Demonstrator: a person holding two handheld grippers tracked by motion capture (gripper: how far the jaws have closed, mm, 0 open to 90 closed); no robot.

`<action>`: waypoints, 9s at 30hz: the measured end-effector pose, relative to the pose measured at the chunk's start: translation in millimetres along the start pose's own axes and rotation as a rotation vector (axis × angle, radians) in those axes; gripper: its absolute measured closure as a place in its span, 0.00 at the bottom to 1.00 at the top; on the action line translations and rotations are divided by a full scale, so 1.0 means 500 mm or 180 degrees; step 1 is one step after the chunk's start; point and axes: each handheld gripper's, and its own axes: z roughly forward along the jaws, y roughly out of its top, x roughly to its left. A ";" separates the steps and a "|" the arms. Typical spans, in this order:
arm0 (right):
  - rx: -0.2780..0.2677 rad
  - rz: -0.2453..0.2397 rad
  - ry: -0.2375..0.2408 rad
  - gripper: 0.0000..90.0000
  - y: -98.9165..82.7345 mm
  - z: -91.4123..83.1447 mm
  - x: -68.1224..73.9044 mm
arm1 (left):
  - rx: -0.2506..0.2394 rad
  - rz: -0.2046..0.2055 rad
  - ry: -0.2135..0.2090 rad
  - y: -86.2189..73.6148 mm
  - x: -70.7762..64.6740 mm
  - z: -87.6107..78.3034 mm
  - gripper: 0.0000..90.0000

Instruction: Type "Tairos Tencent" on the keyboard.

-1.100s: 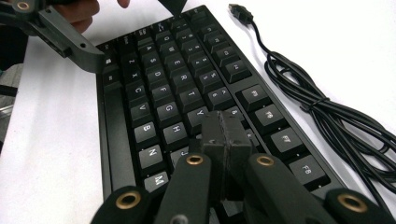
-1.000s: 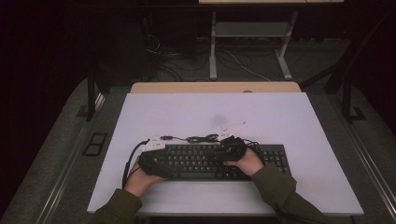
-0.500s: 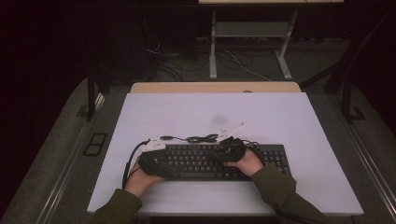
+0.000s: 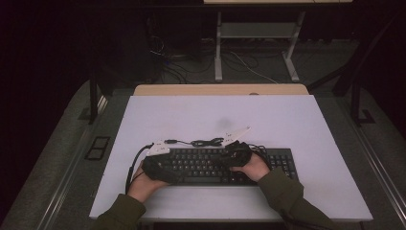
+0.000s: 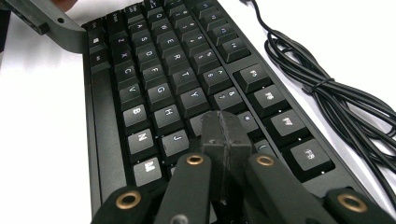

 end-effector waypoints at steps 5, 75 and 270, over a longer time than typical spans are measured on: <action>0.0000 0.0003 0.0003 0.99 0.000 0.000 0.000 | -0.0005 -0.0002 0.0001 0.000 0.000 0.000 0.00; -0.0473 0.0259 -0.0128 0.31 0.001 -0.030 -0.027 | -0.0021 -0.0014 -0.0096 0.038 0.002 0.039 0.73; -0.0460 0.0284 -0.0180 0.33 -0.027 -0.052 -0.041 | -0.0018 -0.0024 -0.0028 0.012 0.013 -0.007 0.15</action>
